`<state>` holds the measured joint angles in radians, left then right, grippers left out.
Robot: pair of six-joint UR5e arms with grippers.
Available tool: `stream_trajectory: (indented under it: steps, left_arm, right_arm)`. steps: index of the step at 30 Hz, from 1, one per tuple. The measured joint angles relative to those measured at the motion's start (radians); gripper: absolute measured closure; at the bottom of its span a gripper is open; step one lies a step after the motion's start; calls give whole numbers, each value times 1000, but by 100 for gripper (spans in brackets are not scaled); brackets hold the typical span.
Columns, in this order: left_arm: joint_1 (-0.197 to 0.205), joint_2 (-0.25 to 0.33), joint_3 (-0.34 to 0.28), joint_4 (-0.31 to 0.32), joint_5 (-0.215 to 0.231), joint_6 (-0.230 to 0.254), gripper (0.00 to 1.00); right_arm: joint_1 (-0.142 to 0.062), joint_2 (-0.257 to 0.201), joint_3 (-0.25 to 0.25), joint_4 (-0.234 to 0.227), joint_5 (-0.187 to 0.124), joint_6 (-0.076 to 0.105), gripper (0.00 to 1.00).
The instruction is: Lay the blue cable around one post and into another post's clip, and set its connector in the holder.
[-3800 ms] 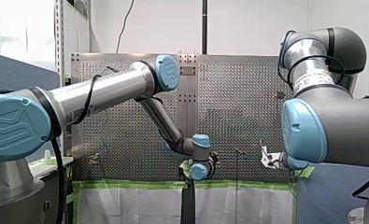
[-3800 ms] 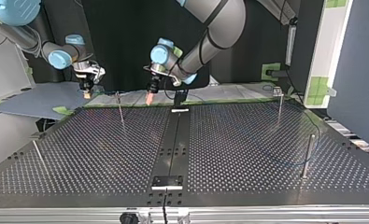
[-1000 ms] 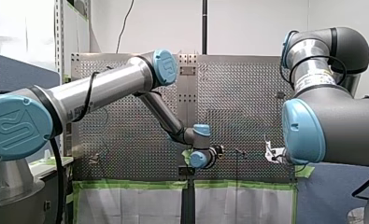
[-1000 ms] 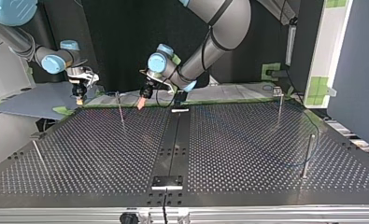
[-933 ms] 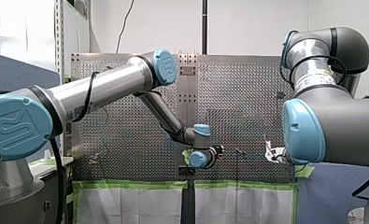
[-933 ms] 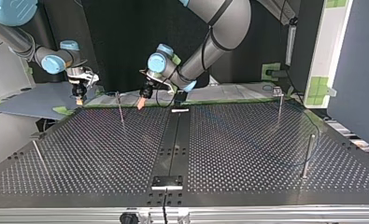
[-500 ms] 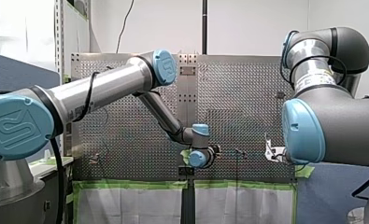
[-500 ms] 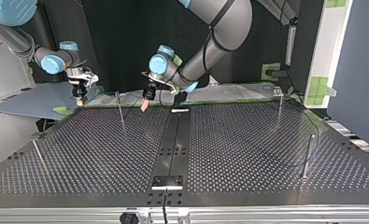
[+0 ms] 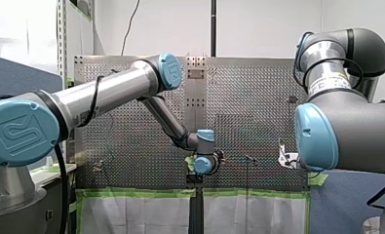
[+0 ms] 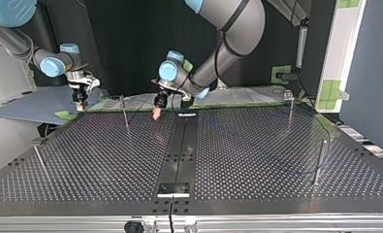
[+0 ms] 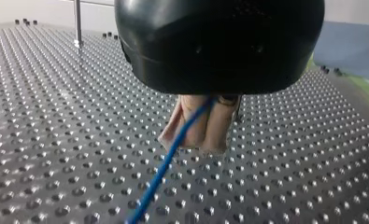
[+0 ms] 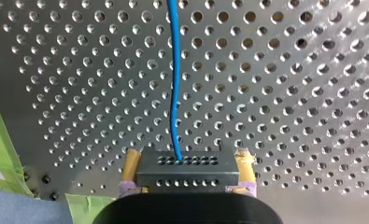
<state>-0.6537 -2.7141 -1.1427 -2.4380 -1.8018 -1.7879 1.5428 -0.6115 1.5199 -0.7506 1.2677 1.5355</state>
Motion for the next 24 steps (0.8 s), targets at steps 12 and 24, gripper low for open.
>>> stream_trajectory:
  steps: [12,24]
  left_arm:
    - [23,0,8,-33,20,4,100]
    - [31,0,30,-92,32,-18,100]
  right_arm:
    - [-13,0,-5,-7,2,3,100]
    - [-16,0,-26,-12,2,15,100]
